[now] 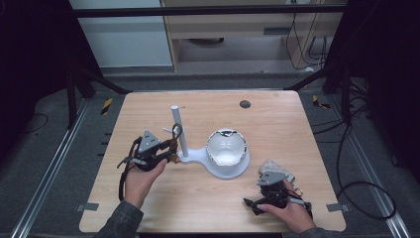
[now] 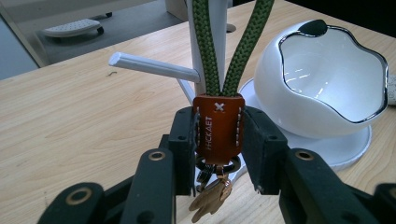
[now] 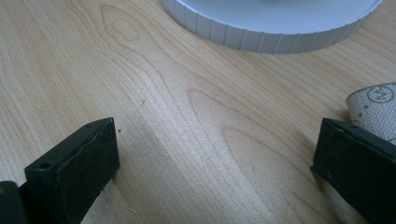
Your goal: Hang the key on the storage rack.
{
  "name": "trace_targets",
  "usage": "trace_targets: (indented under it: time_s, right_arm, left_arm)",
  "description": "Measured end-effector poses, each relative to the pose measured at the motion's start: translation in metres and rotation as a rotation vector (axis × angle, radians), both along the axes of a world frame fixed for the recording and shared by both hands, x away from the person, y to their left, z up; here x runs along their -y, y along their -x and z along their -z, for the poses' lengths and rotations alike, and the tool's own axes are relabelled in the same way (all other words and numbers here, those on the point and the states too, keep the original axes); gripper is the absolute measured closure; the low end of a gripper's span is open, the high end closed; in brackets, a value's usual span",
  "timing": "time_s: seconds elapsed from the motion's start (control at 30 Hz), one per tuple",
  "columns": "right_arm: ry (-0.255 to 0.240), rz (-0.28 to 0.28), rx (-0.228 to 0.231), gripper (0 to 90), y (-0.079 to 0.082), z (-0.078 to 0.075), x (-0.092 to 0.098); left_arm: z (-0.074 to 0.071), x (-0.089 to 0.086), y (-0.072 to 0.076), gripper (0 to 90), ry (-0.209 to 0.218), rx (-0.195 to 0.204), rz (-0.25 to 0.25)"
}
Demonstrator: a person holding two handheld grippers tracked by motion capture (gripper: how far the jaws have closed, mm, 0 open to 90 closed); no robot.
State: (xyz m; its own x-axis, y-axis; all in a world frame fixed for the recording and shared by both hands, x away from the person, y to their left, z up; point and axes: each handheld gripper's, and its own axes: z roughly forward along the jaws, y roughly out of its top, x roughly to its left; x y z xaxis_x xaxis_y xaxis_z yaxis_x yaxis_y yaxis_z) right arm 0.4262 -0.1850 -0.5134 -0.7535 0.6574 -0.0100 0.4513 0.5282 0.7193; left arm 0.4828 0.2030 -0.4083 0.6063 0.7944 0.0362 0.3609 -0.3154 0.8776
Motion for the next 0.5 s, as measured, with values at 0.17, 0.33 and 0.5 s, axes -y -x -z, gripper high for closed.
trace_targets:
  time_s: [0.17,0.33,0.5]
  right_arm:
    - [0.0,0.0,0.0,0.2,0.0,0.0,0.0]
    - [0.0,-0.001,-0.001,0.2,0.0002,-0.0001,0.0001]
    - [-0.001,-0.002,0.001,0.2,0.0001,0.0,0.0001]
  left_arm:
    - [0.002,0.0031,-0.0034,65.7,0.004,0.0,-0.003]
    - [0.0029,0.0046,-0.0049,65.7,0.011,-0.001,-0.008]
    - [0.0032,0.0054,-0.006,65.6,0.009,-0.003,-0.009]
